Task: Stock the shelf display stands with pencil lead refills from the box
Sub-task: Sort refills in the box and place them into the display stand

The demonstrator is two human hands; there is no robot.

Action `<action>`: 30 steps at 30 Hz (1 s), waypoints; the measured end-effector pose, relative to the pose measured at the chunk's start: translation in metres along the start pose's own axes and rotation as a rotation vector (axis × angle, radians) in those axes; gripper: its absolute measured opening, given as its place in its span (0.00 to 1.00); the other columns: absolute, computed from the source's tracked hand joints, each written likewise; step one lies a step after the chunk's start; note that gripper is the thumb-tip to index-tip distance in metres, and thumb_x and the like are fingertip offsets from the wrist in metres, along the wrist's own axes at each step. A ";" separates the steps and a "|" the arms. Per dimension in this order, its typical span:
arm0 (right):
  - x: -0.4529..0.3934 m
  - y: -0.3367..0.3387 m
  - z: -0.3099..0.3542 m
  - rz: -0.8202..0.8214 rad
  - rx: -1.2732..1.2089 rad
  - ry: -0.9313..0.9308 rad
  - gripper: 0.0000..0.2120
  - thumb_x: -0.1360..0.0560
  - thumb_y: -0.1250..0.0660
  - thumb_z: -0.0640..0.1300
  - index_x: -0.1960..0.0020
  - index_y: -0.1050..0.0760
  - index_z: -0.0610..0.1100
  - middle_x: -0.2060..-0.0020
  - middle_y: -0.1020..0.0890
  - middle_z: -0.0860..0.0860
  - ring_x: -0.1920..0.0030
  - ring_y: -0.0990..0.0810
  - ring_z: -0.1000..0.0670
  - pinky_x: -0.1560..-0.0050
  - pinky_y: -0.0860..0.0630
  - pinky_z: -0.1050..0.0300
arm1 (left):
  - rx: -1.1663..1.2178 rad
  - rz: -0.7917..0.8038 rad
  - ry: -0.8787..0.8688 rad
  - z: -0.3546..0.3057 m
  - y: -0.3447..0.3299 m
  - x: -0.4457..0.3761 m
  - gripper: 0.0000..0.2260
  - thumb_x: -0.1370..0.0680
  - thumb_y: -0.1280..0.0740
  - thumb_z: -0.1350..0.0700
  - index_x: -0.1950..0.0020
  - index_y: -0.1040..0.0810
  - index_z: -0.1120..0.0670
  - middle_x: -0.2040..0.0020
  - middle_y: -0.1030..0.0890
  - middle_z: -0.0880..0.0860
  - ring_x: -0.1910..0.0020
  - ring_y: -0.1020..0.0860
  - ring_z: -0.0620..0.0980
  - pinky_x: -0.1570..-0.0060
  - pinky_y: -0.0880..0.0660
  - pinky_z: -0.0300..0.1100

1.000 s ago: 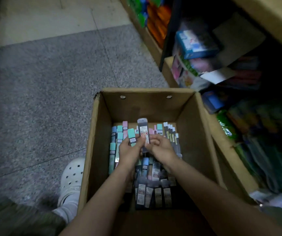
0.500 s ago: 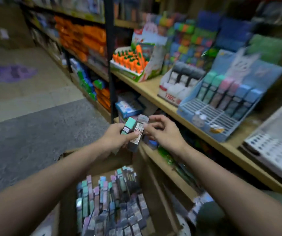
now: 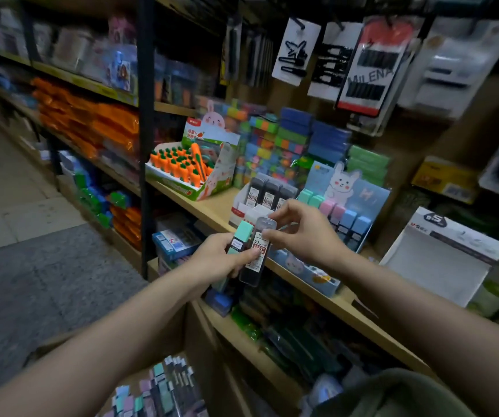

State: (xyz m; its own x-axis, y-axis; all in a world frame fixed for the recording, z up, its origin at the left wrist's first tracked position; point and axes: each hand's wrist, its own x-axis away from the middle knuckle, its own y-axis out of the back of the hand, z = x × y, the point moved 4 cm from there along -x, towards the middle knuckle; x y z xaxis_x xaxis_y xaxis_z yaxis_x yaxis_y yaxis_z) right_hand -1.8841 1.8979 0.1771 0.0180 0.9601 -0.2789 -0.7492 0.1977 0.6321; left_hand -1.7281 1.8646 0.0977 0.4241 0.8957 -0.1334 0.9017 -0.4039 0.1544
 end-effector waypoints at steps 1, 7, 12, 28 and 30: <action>-0.006 0.004 0.006 0.005 0.023 0.011 0.10 0.30 0.23 0.40 0.55 0.24 0.46 0.59 0.16 0.50 0.63 0.15 0.51 0.57 0.17 0.48 | 0.015 -0.004 -0.009 -0.002 0.003 -0.003 0.04 0.23 0.30 0.53 0.56 0.20 0.52 0.73 0.24 0.48 0.73 0.28 0.45 0.71 0.31 0.36; -0.065 0.036 0.028 -0.214 0.252 0.091 0.09 0.28 0.25 0.44 0.55 0.25 0.47 0.59 0.19 0.50 0.59 0.18 0.52 0.60 0.21 0.58 | 0.158 -0.101 0.096 -0.004 0.039 -0.022 0.10 0.18 0.40 0.57 0.38 0.32 0.50 0.61 0.25 0.56 0.65 0.27 0.51 0.62 0.29 0.46; -0.111 0.025 0.024 -0.339 0.295 0.139 0.08 0.27 0.25 0.43 0.55 0.25 0.48 0.61 0.22 0.55 0.59 0.21 0.55 0.63 0.28 0.67 | 0.132 -0.179 0.057 0.000 0.053 -0.030 0.10 0.17 0.42 0.62 0.36 0.29 0.55 0.56 0.23 0.54 0.62 0.23 0.47 0.59 0.21 0.39; -0.162 -0.023 -0.014 -0.240 0.706 0.101 0.10 0.28 0.26 0.50 0.52 0.23 0.47 0.56 0.18 0.50 0.52 0.19 0.46 0.51 0.21 0.46 | 0.195 -0.254 0.081 0.025 0.061 -0.048 0.07 0.22 0.32 0.62 0.51 0.20 0.49 0.51 0.17 0.52 0.51 0.20 0.46 0.50 0.24 0.40; -0.163 -0.027 -0.014 -0.236 0.846 0.127 0.10 0.27 0.28 0.52 0.52 0.23 0.48 0.54 0.17 0.49 0.51 0.20 0.45 0.49 0.24 0.45 | 0.197 -0.233 0.078 0.024 0.055 -0.047 0.08 0.23 0.31 0.61 0.53 0.20 0.47 0.54 0.17 0.49 0.53 0.20 0.44 0.53 0.23 0.38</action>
State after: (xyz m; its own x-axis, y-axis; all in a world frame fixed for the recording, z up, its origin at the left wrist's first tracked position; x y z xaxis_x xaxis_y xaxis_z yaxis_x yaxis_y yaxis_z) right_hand -1.8765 1.7334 0.1956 -0.0016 0.8567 -0.5159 0.0058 0.5159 0.8566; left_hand -1.6961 1.7953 0.0888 0.2031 0.9769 -0.0665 0.9761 -0.2074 -0.0653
